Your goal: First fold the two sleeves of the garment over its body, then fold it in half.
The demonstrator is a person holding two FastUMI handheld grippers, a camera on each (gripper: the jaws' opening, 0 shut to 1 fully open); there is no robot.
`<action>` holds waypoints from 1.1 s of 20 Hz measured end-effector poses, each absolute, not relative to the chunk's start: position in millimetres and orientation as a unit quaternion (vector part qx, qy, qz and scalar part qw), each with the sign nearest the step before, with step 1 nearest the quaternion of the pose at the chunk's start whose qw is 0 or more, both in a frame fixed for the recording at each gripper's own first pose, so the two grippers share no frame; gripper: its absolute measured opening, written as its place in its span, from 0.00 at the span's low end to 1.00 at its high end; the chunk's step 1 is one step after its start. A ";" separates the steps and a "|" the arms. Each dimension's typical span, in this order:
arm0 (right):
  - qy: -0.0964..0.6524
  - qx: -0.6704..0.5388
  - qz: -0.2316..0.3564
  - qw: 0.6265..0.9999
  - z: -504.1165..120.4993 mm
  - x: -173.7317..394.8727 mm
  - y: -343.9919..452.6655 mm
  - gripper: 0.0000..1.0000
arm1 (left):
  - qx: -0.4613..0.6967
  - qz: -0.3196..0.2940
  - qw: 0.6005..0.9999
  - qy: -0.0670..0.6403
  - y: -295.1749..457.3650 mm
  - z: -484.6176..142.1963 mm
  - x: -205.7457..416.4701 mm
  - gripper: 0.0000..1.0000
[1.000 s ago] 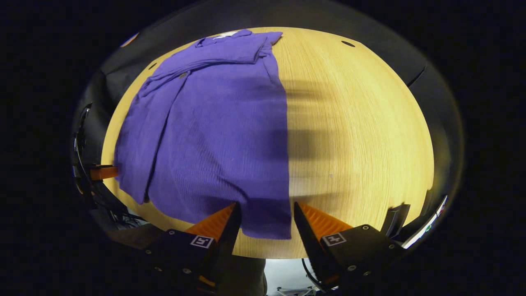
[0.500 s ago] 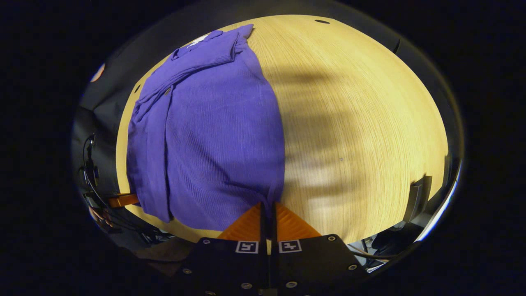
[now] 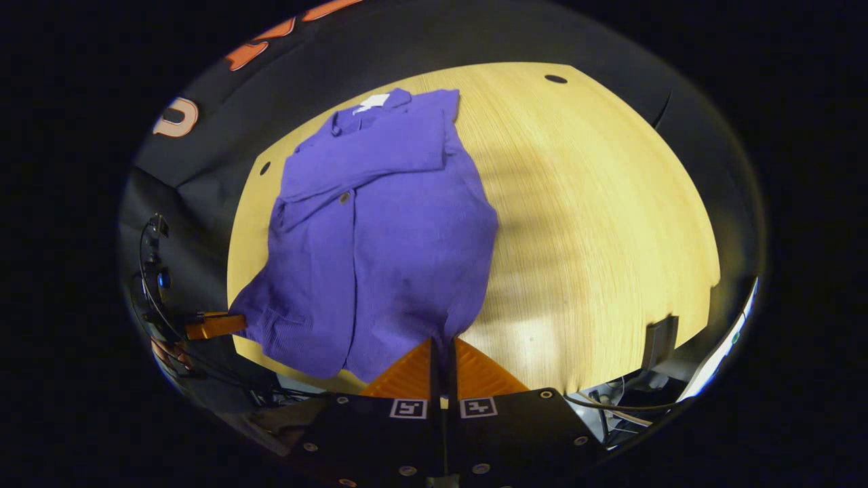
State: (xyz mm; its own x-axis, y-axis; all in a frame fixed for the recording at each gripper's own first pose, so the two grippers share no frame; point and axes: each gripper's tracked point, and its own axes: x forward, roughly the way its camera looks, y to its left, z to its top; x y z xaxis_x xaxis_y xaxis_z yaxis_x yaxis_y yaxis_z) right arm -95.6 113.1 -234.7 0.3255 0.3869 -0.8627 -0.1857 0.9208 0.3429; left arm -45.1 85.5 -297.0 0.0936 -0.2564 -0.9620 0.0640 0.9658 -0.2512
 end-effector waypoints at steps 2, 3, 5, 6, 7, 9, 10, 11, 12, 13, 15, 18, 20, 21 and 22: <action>0.539 0.081 0.181 0.819 -211.2 -84.7 119.0 0.03 | -0.061 -0.125 0.747 0.650 90.7 -284.7 -23.4 0.09; 0.529 0.065 0.179 0.827 -195.9 -74.1 119.8 0.03 | -0.058 -0.130 0.754 0.642 95.1 -278.7 -5.8 0.09; 0.512 0.041 0.170 0.841 -172.5 -53.9 118.8 0.03 | -0.044 -0.137 0.762 0.631 106.7 -271.6 20.9 0.09; 0.505 0.035 0.169 0.846 -162.2 -45.0 121.1 0.03 | -0.037 -0.143 0.766 0.626 111.0 -266.2 31.2 0.09; 0.495 0.033 0.168 0.852 -152.6 -35.2 123.9 0.03 | -0.035 -0.142 0.771 0.620 114.5 -260.4 45.3 0.09; 0.481 0.030 0.170 0.859 -135.6 -19.5 131.2 0.03 | -0.035 -0.138 0.780 0.610 119.3 -252.4 73.9 0.09; 0.477 0.026 0.170 0.862 -130.3 -10.5 132.3 0.03 | -0.035 -0.139 0.785 0.603 119.5 -246.0 88.6 0.09; 0.473 0.022 0.171 0.864 -125.1 3.4 134.3 0.03 | -0.033 -0.134 0.788 0.599 118.5 -238.6 105.5 0.09; 0.467 0.025 0.171 0.867 -120.7 17.0 136.4 0.03 | -0.026 -0.133 0.792 0.595 119.7 -234.0 116.7 0.09; 0.463 0.027 0.177 0.868 -117.1 28.8 140.0 0.03 | -0.017 -0.128 0.793 0.596 121.7 -232.2 128.2 0.09; 0.459 0.033 0.184 0.868 -109.5 54.5 143.5 0.03 | -0.009 -0.118 0.795 0.595 120.4 -232.0 154.1 0.09; 0.457 0.024 0.195 0.867 -109.6 105.4 140.2 0.03 | -0.004 -0.095 0.801 0.592 125.9 -226.9 209.4 0.09; 0.466 0.025 0.199 0.862 -113.9 132.6 138.5 0.03 | 0.005 -0.086 0.798 0.597 129.1 -231.3 236.7 0.09; 0.470 0.032 0.204 0.858 -116.2 145.9 139.6 0.03 | 0.012 -0.081 0.794 0.603 131.4 -236.4 247.7 0.09; 0.479 0.042 0.209 0.851 -119.9 156.6 141.4 0.03 | 0.023 -0.077 0.792 0.605 133.1 -242.5 258.1 0.09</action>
